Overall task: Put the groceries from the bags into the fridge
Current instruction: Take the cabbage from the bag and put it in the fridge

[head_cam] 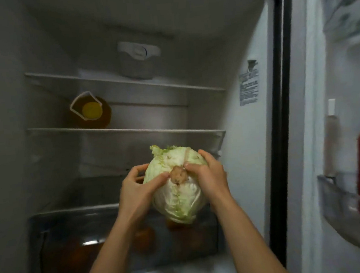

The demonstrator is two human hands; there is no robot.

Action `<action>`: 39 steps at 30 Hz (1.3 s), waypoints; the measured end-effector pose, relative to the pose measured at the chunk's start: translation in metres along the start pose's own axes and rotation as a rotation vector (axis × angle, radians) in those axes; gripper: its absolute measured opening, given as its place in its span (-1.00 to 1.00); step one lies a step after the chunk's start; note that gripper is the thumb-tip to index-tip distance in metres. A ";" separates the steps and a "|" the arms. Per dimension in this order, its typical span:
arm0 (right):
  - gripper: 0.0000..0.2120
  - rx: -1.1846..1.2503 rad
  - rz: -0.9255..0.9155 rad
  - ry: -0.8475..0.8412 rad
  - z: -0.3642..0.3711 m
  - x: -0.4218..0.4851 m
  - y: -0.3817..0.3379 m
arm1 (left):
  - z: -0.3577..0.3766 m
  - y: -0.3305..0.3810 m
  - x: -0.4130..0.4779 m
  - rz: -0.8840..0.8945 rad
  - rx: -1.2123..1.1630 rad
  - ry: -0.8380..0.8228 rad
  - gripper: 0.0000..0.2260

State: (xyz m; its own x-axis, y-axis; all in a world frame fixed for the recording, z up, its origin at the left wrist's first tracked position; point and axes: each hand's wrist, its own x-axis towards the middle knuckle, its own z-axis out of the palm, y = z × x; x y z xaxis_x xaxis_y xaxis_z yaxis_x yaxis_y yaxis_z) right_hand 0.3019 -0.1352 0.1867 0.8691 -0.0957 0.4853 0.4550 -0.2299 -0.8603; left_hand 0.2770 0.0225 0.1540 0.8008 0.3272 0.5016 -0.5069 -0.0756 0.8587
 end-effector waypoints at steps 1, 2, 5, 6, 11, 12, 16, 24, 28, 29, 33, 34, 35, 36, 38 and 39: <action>-0.30 -0.038 0.000 0.012 0.006 0.016 -0.002 | 0.003 -0.001 0.019 -0.027 0.001 -0.008 -0.65; -0.36 -0.071 0.001 0.014 0.010 0.033 -0.003 | 0.006 -0.001 0.036 -0.055 0.003 -0.023 -0.67; -0.41 -0.090 0.019 0.024 0.024 0.075 0.002 | 0.013 -0.009 0.084 -0.117 0.008 -0.062 -0.65; -0.40 -0.088 0.032 0.034 0.029 0.085 0.006 | 0.015 -0.012 0.098 -0.128 0.009 -0.067 -0.63; -0.61 0.109 0.098 0.012 0.043 0.133 0.035 | 0.030 -0.034 0.157 -0.096 0.027 -0.129 -0.60; -0.68 0.136 0.090 -0.012 0.044 0.141 0.039 | 0.033 -0.039 0.168 -0.079 0.035 -0.129 -0.57; -0.65 0.074 0.019 -0.045 0.049 0.173 0.045 | 0.044 -0.060 0.204 -0.028 0.066 -0.094 -0.35; -0.72 -0.035 -0.094 -0.056 0.064 0.212 0.091 | 0.055 -0.102 0.247 0.010 0.101 -0.143 -0.37; -0.65 -0.037 -0.140 -0.055 0.072 0.211 0.110 | 0.055 -0.114 0.251 0.025 0.133 -0.182 -0.43; -0.62 -0.059 -0.148 -0.054 0.071 0.211 0.110 | 0.055 -0.115 0.251 0.019 0.147 -0.200 -0.42; -0.69 -0.229 -0.101 -0.012 0.070 0.210 0.108 | 0.057 -0.108 0.240 0.042 0.294 -0.255 -0.28; -0.72 -0.290 -0.087 0.002 0.069 0.209 0.107 | 0.058 -0.105 0.236 0.061 0.376 -0.221 -0.28; -0.74 -0.344 -0.082 0.012 0.068 0.206 0.106 | 0.060 -0.101 0.232 0.073 0.464 -0.166 -0.31; -0.75 -0.387 -0.080 0.016 0.066 0.203 0.104 | 0.060 -0.096 0.228 0.074 0.532 -0.104 -0.37; -0.73 -0.465 -0.071 0.018 0.064 0.195 0.101 | 0.060 -0.087 0.223 0.060 0.595 -0.063 -0.53; -0.71 -0.500 -0.079 0.012 0.063 0.190 0.100 | 0.060 -0.083 0.221 0.058 0.615 -0.094 -0.60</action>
State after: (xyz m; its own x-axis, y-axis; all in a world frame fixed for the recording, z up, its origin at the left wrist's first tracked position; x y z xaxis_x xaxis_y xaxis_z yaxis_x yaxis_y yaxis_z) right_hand 0.5251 -0.1148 0.1835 0.8321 -0.0695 0.5502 0.3685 -0.6720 -0.6423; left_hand 0.5150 0.0447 0.1999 0.8165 0.2240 0.5321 -0.2961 -0.6286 0.7191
